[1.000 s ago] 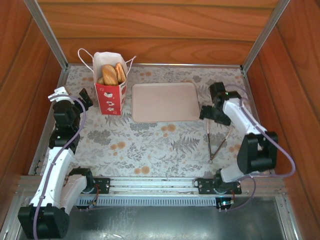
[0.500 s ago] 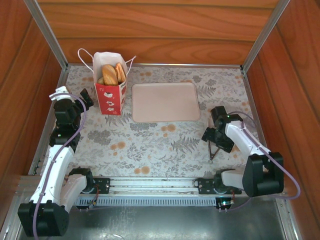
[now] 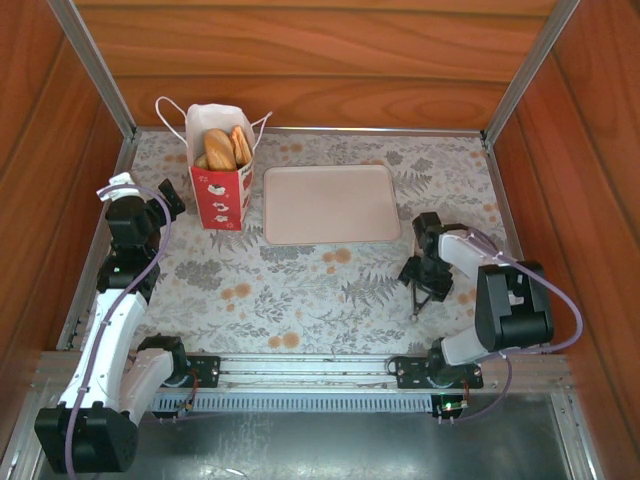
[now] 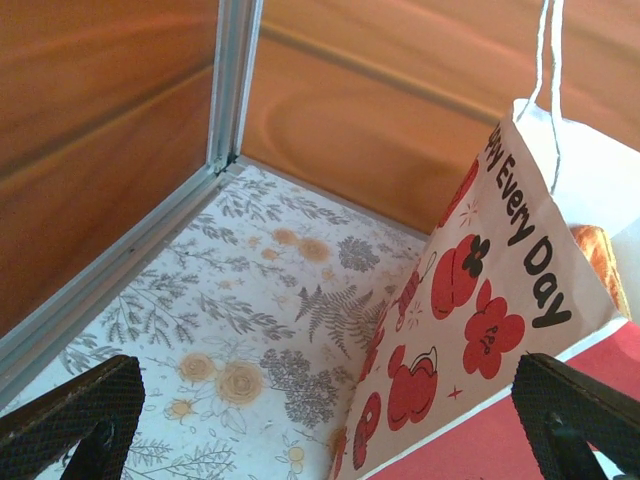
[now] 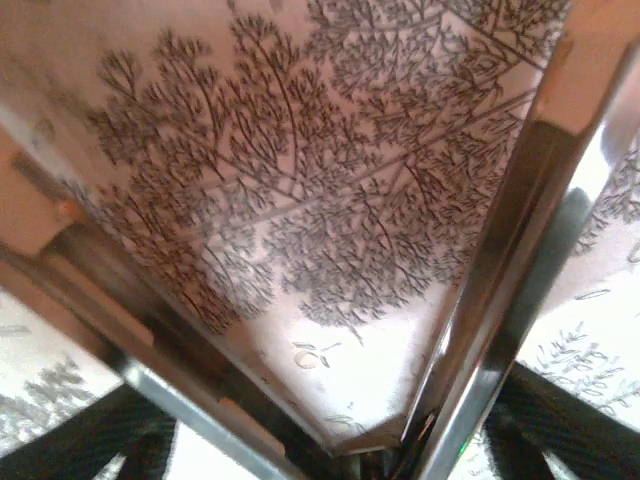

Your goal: Take the fake bread out of the paper bag

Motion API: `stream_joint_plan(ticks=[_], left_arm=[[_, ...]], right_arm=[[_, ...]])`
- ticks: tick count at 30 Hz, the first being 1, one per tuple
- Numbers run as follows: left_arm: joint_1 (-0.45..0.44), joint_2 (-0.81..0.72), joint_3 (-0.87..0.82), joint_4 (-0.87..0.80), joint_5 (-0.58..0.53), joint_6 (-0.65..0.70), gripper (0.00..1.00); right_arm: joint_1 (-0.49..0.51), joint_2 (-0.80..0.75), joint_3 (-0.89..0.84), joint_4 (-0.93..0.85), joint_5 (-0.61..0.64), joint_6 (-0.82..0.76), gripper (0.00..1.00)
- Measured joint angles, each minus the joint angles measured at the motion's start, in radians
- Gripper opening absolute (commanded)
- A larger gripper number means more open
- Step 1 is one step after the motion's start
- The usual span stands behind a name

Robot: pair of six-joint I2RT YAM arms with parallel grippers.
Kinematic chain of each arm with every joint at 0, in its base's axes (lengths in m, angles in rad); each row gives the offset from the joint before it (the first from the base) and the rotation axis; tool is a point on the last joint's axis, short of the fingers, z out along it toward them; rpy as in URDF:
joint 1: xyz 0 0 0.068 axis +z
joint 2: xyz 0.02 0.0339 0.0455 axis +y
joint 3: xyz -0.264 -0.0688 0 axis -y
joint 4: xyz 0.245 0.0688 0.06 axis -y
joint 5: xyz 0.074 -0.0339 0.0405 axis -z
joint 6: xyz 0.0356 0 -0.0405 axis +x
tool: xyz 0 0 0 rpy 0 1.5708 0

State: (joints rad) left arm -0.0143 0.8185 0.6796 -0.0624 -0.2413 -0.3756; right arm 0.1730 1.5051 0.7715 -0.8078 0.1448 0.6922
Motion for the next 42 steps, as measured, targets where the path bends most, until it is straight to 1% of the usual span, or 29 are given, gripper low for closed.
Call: stream_joint_plan(ticks=[1,4,9,13,17,20,23,29,37,40,41,42], left_arm=[[0.000,0.000,0.000,-0.001,-0.003,0.000,1.00],[0.000,0.000,0.001,-0.006,-0.013,0.000,1.00],[0.000,0.005,0.019,-0.023,-0.015,0.000,1.00],[0.000,-0.002,0.022,-0.032,-0.018,0.000,1.00],[0.000,-0.016,0.022,-0.036,-0.021,0.000,1.00],[0.000,-0.020,0.022,-0.036,-0.023,0.000,1.00],[0.000,-0.020,0.022,-0.037,-0.023,0.000,1.00],[0.000,-0.020,0.022,-0.037,-0.023,0.000,1.00],[0.000,-0.020,0.036,-0.042,-0.023,0.000,1.00],[0.000,-0.020,0.039,-0.043,-0.023,0.000,1.00],[0.000,-0.020,0.039,-0.043,-0.023,0.000,1.00],[0.000,-0.021,0.039,-0.043,-0.023,0.000,1.00]], right_arm=[[-0.003,0.014,0.013,0.000,0.001,0.001,0.56],[-0.005,0.044,0.041,-0.003,0.012,-0.002,0.47],[-0.011,0.086,0.094,0.006,0.045,-0.038,0.42],[-0.026,0.119,0.185,0.029,0.069,-0.094,0.42],[-0.042,0.191,0.299,0.051,0.100,-0.159,0.43],[-0.058,0.248,0.347,0.068,0.113,-0.205,0.46],[-0.084,0.286,0.369,0.083,0.114,-0.245,0.50],[-0.131,0.325,0.378,0.125,0.080,-0.297,0.54],[-0.156,0.377,0.434,0.108,0.037,-0.312,0.68],[-0.164,0.391,0.452,0.104,0.023,-0.313,0.68],[-0.166,0.394,0.457,0.103,0.019,-0.313,0.67],[-0.168,0.395,0.458,0.102,0.014,-0.313,0.62]])
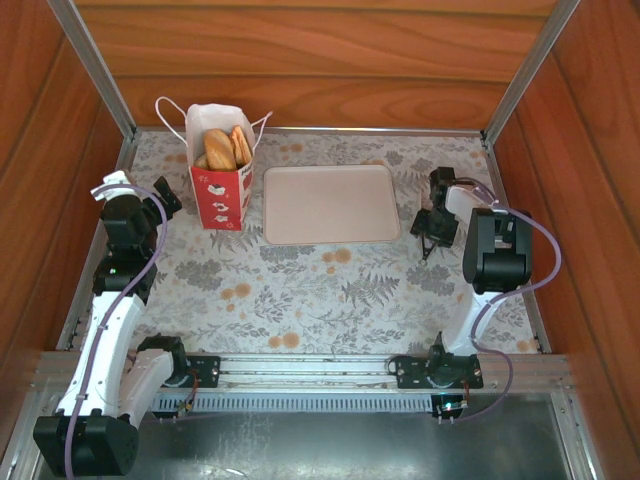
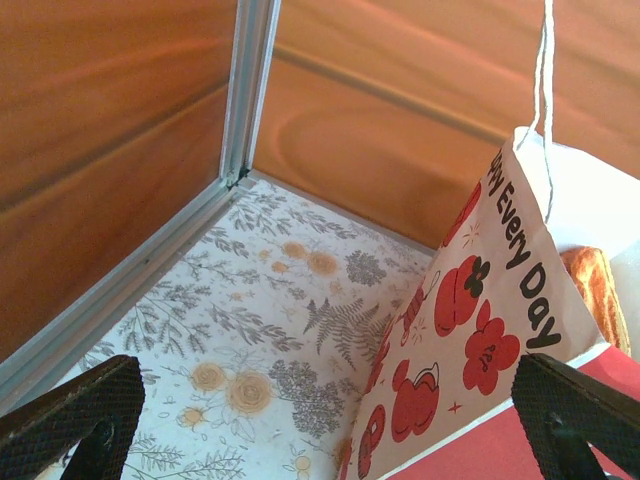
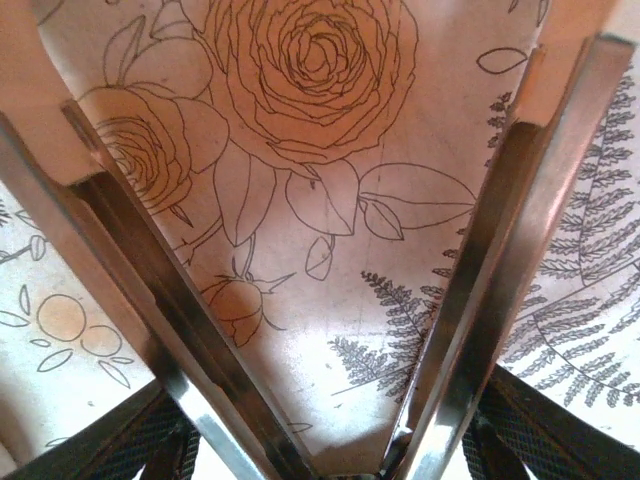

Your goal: Take the fake bread out of the paper bag

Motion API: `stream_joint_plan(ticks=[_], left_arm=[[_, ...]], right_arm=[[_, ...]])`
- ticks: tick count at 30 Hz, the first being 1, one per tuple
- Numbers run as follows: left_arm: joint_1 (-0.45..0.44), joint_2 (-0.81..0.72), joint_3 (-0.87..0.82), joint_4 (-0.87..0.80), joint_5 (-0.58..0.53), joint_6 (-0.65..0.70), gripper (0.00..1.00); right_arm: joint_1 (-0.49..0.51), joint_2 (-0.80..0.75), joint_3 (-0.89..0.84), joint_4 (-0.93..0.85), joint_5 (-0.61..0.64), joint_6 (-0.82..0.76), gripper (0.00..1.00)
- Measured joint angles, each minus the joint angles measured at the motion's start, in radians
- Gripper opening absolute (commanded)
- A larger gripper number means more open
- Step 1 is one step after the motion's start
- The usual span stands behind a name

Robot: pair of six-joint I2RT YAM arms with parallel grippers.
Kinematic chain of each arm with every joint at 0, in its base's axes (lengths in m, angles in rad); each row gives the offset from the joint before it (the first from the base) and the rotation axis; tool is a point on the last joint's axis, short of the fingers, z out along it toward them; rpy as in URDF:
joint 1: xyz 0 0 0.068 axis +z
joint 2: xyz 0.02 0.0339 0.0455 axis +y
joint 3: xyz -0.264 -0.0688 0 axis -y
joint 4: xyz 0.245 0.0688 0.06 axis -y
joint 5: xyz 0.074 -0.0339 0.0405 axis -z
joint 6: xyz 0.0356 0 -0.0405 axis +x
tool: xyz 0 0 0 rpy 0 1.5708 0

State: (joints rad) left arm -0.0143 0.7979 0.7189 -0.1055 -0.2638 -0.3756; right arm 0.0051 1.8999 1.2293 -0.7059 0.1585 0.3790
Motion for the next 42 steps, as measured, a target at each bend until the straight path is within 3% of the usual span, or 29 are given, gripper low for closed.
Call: stream_joint_plan(ticks=[4,9,16,21,27,32,35,42], left_arm=[[0.000,-0.001,0.000,0.000,0.000,0.000,1.00],[0.000,-0.002,0.000,-0.001,0.000,0.000,1.00],[0.000,-0.012,0.000,-0.002,0.001,0.000,1.00],[0.000,-0.014,0.000,-0.002,0.001,-0.004,1.00],[0.000,-0.023,0.000,-0.002,0.007,-0.004,1.00],[0.000,-0.031,0.000,-0.002,0.008,-0.007,1.00],[0.000,-0.040,0.000,-0.002,0.009,-0.009,1.00],[0.000,-0.045,0.000,-0.002,0.021,-0.019,1.00]], right_arm=[[-0.001,0.000,0.000,0.004,0.000,0.000,0.32],[-0.006,-0.014,-0.008,0.010,0.016,0.000,0.17],[0.021,-0.179,-0.079,0.005,0.017,-0.009,0.15],[0.121,-0.368,-0.161,0.020,0.024,-0.009,0.16],[0.247,-0.602,-0.324,0.088,-0.014,-0.013,0.27],[0.263,-0.782,-0.458,0.194,-0.125,-0.005,0.35],[0.263,-0.840,-0.499,0.245,-0.187,0.006,0.40],[0.263,-0.856,-0.502,0.293,-0.283,0.027,0.41]])
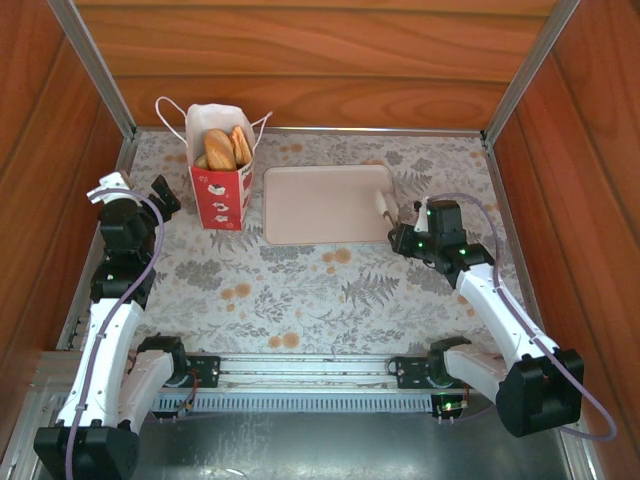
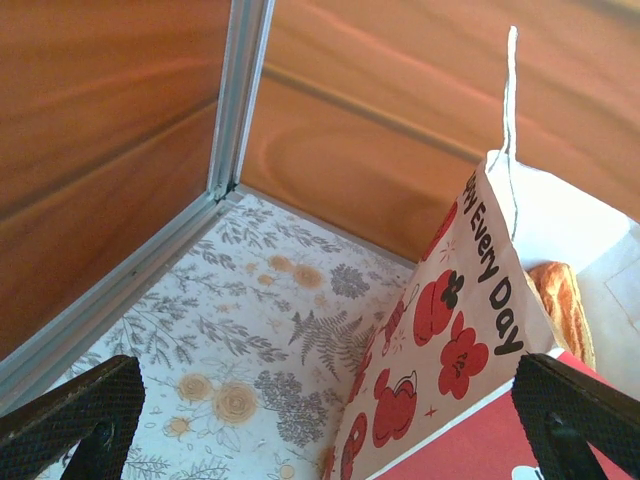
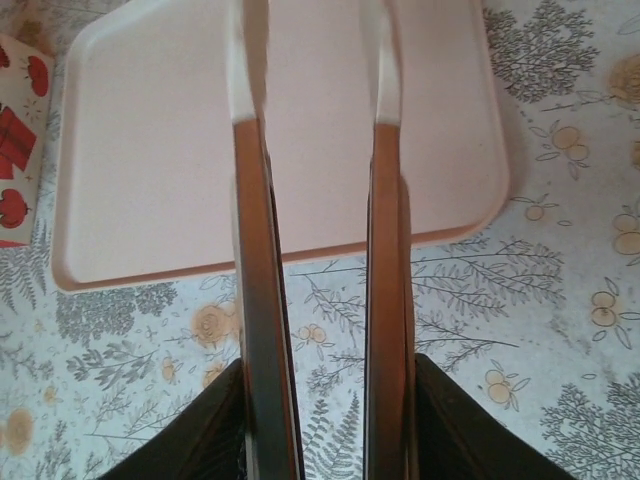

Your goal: Take the fake bread out of the paper bag

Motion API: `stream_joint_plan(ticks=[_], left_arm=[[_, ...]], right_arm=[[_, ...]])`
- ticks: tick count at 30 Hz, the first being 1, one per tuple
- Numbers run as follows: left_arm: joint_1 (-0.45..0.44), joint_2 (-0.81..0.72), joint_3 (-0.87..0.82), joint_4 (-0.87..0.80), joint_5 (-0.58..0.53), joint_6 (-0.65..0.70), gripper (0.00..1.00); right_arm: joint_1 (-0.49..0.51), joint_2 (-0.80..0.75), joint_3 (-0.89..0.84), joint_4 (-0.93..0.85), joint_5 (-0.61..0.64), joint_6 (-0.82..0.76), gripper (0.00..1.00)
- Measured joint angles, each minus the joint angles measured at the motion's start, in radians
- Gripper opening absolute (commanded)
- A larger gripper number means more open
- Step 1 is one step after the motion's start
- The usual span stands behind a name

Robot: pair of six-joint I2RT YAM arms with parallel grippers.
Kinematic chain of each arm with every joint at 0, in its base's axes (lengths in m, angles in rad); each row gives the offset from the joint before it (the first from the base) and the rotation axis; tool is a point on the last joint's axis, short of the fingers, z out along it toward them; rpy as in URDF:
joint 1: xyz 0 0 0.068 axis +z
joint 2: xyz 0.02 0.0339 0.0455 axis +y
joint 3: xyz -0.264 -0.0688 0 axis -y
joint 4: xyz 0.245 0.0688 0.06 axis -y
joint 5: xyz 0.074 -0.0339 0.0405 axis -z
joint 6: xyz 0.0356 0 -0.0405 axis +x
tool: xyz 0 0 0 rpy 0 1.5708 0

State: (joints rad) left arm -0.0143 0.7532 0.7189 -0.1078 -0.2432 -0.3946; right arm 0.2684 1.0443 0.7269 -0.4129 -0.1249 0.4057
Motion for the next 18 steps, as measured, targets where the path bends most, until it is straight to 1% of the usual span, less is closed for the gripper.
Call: stream_joint_plan(ticks=[9,14,18], left_arm=[[0.000,-0.002,0.000,0.000,0.007,-0.006,1.00],[0.000,0.001,0.005,-0.013,0.021,-0.006,1.00],[0.000,0.030,0.074,-0.077,0.047,-0.005,1.00]], right_arm=[[0.000,0.000,0.008,0.003,-0.042,0.015,0.39],[0.000,0.016,0.030,-0.001,-0.053,0.026,0.34],[0.000,0.036,0.060,-0.009,-0.063,0.032,0.30]])
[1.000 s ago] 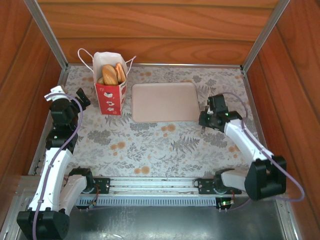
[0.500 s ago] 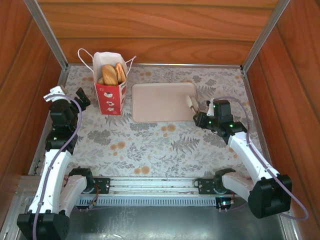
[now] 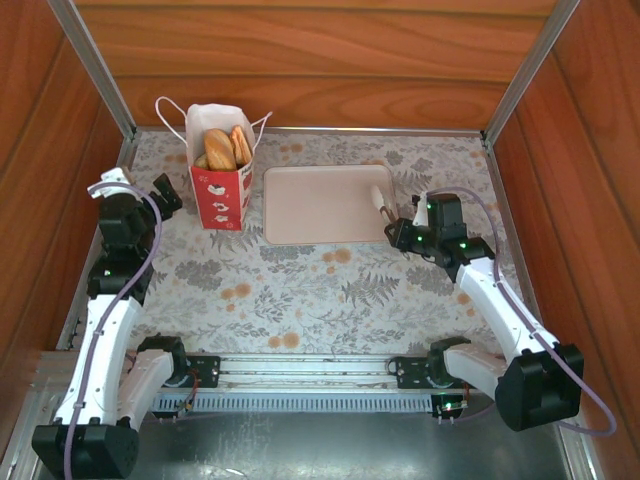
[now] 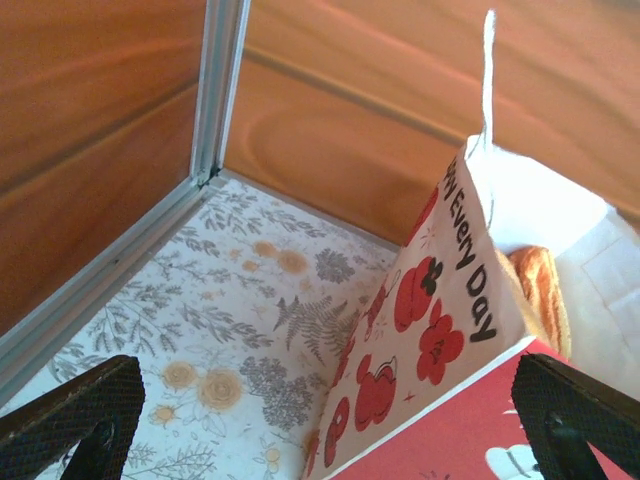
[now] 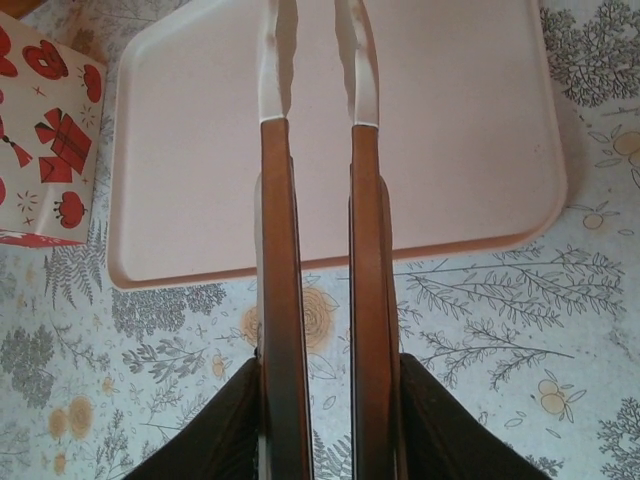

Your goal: Take the fake bread out of the paper bag

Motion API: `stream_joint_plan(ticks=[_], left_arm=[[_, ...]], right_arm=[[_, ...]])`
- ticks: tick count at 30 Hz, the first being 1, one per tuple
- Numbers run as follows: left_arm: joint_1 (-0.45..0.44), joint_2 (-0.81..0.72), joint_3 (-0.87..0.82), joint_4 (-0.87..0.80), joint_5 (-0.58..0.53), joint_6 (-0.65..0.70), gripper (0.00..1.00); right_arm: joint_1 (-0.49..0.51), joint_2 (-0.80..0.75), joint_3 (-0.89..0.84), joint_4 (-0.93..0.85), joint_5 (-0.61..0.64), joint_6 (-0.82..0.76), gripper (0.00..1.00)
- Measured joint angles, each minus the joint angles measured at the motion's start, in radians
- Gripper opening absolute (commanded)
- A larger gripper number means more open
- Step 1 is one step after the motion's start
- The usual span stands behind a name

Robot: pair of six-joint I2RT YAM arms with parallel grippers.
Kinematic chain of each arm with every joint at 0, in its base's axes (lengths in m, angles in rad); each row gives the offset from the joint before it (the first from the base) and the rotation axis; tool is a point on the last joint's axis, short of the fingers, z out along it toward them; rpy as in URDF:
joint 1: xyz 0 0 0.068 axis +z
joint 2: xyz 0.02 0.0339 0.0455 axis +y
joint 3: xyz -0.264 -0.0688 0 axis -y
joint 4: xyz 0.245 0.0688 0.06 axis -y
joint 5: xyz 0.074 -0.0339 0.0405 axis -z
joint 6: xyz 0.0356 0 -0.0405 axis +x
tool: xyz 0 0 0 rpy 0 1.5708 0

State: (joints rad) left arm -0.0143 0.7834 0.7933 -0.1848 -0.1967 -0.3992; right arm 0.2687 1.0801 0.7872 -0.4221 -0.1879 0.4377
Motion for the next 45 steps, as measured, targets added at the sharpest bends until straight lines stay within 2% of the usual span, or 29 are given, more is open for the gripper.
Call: stream_joint_plan(ticks=[6,13,20,32,40,45], left_arm=[[0.000,0.061,0.172,-0.097,0.071,0.001,1.00],[0.000,0.289,0.388,-0.189,0.196,-0.001,1.00],[0.000,0.468,0.492,-0.255,0.234,0.002,1.00],[-0.001,0.634,0.618,-0.328,0.256,0.031,1.00],[-0.006,0.750,0.717,-0.362,0.270,0.056,0.89],[-0.008,0.824,0.767,-0.383,0.272,0.069,0.75]], right_arm=[[0.000,0.016,0.024,0.002,-0.015,0.008,0.30],[0.000,0.017,0.035,0.003,-0.024,0.010,0.30],[0.000,0.017,0.039,0.003,-0.027,0.021,0.30],[0.000,0.017,0.039,0.004,-0.034,0.036,0.30],[0.000,0.017,0.039,0.005,-0.032,0.037,0.30],[0.000,0.017,0.039,0.018,-0.031,0.043,0.27]])
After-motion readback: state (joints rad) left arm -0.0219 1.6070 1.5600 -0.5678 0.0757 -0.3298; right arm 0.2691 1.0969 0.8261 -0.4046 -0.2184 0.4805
